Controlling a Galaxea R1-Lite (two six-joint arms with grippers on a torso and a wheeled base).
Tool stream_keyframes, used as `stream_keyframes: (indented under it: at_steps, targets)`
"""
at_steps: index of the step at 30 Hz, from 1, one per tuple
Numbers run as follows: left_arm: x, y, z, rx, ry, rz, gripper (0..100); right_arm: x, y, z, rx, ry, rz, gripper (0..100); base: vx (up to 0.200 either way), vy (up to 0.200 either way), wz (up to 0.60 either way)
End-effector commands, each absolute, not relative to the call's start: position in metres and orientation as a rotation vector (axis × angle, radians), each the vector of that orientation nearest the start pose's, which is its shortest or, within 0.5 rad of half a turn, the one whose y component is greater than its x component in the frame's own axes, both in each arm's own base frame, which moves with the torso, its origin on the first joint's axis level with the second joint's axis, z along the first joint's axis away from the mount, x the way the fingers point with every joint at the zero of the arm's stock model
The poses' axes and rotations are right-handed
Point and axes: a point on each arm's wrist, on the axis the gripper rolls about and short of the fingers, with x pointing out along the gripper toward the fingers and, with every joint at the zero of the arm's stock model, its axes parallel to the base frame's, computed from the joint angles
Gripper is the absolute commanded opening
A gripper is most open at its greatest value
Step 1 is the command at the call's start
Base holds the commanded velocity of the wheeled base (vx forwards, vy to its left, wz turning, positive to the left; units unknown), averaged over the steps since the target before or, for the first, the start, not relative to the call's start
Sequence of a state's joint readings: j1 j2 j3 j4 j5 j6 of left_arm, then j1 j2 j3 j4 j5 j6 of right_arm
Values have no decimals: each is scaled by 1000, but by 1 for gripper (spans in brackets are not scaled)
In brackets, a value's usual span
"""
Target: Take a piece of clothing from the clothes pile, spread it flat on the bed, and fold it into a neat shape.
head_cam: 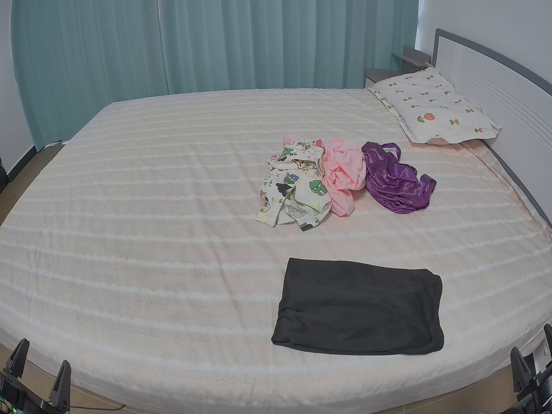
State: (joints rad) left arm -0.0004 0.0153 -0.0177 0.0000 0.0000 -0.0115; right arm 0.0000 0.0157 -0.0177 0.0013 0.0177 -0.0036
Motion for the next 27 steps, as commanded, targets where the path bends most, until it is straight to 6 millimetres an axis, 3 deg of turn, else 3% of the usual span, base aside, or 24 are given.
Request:
stream_keyframes:
  at_steps: [1,27]
  targets:
    - [-22,0,76,-12,5,-2,100,-23,0,75,-9,1,18,100,0,0,0]
    - [-22,0,76,-12,3,-2,100,-23,0,75,-11,1,18,100,0,0,0]
